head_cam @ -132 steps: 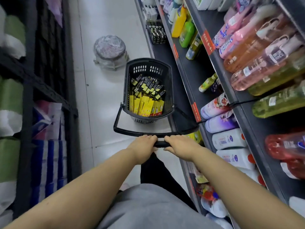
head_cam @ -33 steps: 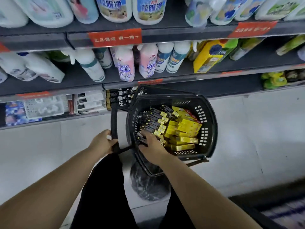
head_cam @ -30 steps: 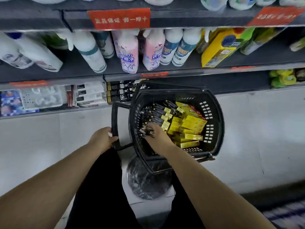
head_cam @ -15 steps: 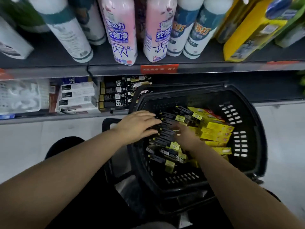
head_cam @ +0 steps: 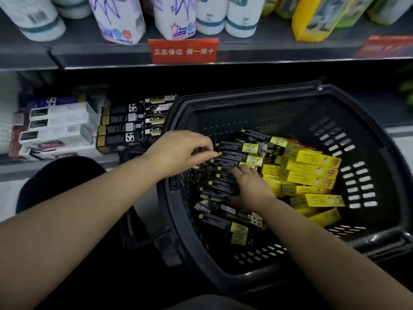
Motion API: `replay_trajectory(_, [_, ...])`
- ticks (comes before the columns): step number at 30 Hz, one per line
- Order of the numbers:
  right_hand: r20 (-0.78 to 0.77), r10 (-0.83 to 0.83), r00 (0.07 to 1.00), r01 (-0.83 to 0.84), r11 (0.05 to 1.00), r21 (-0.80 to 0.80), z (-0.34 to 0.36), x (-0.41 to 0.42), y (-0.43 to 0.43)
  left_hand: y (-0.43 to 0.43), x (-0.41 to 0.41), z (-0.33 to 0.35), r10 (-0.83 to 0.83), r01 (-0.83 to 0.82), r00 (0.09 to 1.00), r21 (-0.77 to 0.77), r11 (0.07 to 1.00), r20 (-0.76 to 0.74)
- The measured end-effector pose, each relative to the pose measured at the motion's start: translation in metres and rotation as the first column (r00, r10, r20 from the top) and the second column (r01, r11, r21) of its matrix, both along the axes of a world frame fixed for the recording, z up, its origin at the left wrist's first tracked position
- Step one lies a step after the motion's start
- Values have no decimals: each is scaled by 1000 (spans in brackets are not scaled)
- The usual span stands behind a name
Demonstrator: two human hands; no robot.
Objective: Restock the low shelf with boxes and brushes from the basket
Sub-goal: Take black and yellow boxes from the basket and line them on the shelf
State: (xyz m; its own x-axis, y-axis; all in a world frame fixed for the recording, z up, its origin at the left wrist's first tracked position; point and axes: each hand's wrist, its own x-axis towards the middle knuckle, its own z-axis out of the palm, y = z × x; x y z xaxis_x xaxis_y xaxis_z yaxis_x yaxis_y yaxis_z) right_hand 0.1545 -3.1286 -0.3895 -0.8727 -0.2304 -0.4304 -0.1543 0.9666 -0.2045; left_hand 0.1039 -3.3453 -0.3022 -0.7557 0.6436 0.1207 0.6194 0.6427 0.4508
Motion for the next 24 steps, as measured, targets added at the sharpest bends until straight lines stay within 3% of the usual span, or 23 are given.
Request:
replay_trajectory(5, [99,-189,977,199,975,-98,11,0,28,21,-5,-7,-28,24,999,-124,992,-30])
replay_trajectory(9, [243,-386,890,447,845,-294,19,6,43,37,-10,-7,-33,26,998,-141,990,-45])
replay_trajectory(11, [246,-442,863,504,797,-333,20,8,50,46,-12,-9,-32,20,997,-162,987,-71])
replay_trajectory(13, [179,-446,877,480,830,-283,20,10,55,56,-14,-9,-32,17,996,-180,984,-80])
replay_trajectory(16, [55,-381,923,384,921,-63,18,14,61,73,-13,-7,-55,40,996,-198,979,-72])
replay_trajectory(19, [85,-419,904,423,905,-36,18,14,67,75,-19,-7,-64,46,995,-225,973,-75])
replay_trajectory(22, [207,-536,818,575,772,-271,28,13,74,80,-19,-5,-88,67,993,-247,967,-73])
replay_trajectory(24, [389,-600,699,711,525,-467,41,13,68,83,-19,-3,-88,69,994,-242,968,-65])
